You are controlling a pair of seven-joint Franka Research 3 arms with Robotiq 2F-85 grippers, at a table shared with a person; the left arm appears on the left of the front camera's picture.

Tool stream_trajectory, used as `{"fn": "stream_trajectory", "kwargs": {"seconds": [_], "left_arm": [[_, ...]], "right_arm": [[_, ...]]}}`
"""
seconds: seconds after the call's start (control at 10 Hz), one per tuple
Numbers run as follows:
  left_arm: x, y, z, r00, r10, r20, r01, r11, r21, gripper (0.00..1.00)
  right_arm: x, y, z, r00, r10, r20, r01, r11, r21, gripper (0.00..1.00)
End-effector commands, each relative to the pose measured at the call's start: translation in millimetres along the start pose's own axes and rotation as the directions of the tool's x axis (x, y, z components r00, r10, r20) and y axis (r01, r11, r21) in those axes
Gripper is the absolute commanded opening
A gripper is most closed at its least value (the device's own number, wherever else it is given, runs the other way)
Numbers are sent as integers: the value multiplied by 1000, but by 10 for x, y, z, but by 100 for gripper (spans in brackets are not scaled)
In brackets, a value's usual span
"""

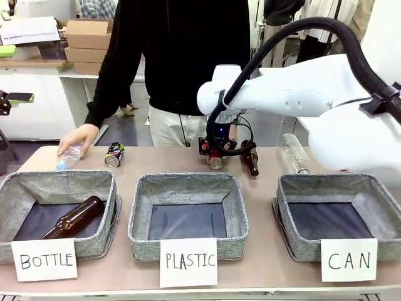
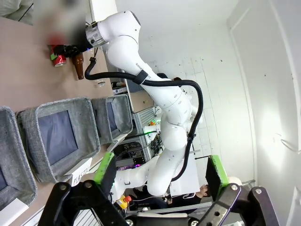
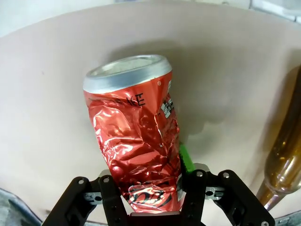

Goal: Sort the can waste into the basket.
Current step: Pick up the can waste from the table and place it in the right Fabric basket.

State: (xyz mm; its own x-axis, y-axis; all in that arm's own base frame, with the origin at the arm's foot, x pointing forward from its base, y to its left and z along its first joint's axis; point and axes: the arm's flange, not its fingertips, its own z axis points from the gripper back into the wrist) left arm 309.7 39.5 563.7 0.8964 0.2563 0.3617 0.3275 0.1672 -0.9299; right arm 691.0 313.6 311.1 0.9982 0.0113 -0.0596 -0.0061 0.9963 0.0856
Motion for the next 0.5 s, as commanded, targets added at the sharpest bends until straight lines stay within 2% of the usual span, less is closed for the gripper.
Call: {"fn": "stream_trajectory", "kwargs": {"seconds": [0.0, 0.2, 0.4], "left_arm": [[9, -20, -15, 1000, -21, 7, 21, 999, -25, 100], [9, -20, -15, 1000, -21, 7, 21, 999, -25, 100], [9, -20, -15, 1000, -21, 7, 21, 999, -25, 100]], "right_arm": [[-300, -185, 644, 990, 127, 56, -134, 980, 149, 27], [-971, -663, 1428, 968, 237, 82, -249, 949, 193, 27], [-1713, -1230, 1792, 938, 341, 59, -346, 912, 221, 27]]}}
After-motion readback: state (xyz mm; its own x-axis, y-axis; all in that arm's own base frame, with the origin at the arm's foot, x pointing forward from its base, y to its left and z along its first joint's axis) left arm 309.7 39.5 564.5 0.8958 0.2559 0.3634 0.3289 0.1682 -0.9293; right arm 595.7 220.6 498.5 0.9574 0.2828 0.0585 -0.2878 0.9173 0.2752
